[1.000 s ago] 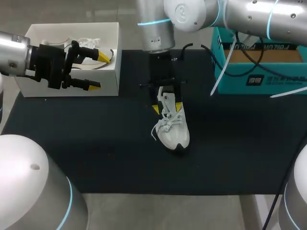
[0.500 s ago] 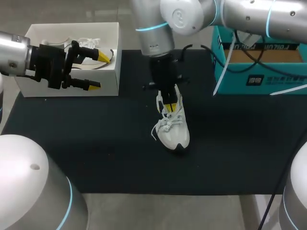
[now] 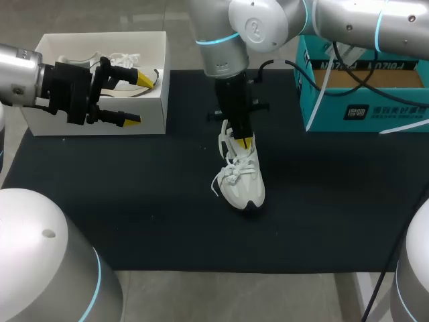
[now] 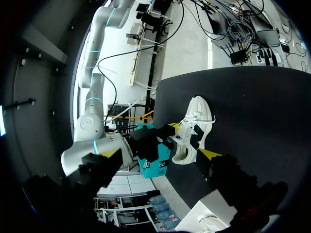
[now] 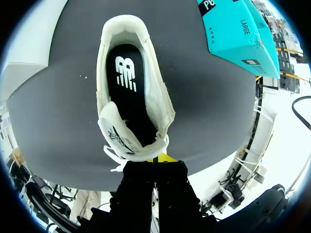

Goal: Take the shoe out of the shoebox, open the shoe tongue, remove and reinsert the insole, then place the shoe into the shoebox

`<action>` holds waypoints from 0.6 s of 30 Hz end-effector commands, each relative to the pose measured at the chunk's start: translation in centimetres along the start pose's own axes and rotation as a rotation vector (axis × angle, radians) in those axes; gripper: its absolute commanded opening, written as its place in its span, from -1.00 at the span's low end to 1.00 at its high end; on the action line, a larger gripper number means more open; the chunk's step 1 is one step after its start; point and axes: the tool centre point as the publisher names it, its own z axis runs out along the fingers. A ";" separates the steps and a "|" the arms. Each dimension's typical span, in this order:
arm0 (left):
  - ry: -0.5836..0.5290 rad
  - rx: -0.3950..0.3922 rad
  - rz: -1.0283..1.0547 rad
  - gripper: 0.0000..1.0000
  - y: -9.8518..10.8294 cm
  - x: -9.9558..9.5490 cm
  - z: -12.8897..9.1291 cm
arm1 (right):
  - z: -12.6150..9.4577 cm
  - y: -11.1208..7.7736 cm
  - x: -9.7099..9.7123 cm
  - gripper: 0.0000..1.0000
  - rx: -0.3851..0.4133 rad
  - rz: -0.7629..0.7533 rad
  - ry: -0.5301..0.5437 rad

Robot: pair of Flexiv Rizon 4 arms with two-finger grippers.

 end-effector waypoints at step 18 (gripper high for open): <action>0.004 0.000 0.000 1.00 0.0 0.0 0.1 | 1.0 1.8 0.7 -1.00 -0.011 -0.018 0.007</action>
